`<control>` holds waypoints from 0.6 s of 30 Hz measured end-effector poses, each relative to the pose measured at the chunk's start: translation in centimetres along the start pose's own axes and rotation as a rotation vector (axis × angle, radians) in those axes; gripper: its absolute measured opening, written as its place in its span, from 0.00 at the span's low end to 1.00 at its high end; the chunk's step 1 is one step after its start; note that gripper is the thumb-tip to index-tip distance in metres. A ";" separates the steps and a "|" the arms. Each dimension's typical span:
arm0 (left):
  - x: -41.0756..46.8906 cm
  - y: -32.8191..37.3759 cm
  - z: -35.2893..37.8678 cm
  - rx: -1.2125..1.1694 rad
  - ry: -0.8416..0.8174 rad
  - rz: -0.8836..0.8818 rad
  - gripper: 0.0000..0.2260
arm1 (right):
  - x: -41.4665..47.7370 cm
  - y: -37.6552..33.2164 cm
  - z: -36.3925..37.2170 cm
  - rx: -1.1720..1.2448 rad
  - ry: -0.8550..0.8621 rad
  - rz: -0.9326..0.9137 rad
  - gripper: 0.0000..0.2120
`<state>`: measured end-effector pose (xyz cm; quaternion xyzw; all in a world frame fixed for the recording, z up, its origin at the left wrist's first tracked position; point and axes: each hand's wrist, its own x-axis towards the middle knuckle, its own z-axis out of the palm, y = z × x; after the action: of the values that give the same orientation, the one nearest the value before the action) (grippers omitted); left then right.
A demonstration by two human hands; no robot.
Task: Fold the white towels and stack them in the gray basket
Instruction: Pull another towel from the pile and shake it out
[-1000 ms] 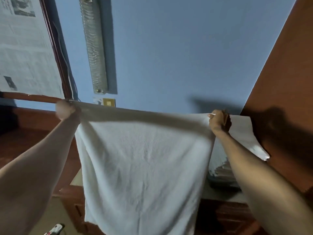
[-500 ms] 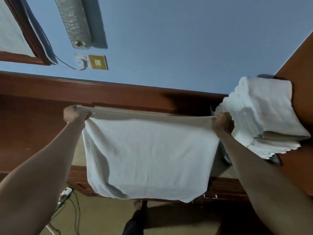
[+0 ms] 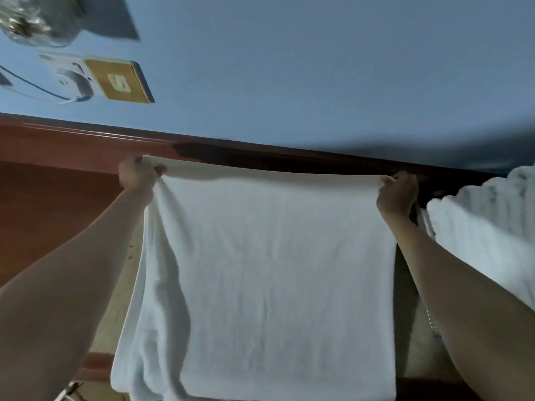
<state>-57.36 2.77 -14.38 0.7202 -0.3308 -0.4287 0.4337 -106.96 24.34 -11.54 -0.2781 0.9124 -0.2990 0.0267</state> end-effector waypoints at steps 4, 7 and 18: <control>2.6 -2.9 3.0 -0.034 -0.046 -0.103 0.10 | 1.2 1.2 4.7 -0.054 -0.095 0.037 0.09; 4.6 -6.1 4.1 0.128 -0.099 -0.076 0.11 | 1.3 2.9 7.7 -0.047 -0.129 0.057 0.09; -5.8 -13.0 9.7 0.652 -0.291 0.684 0.20 | -6.8 4.6 13.5 -0.127 -0.353 -0.352 0.20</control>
<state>-67.21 9.62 -26.72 0.6012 -0.7222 -0.2323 0.2511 -100.58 23.77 -26.00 -0.4818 0.8481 -0.1880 0.1154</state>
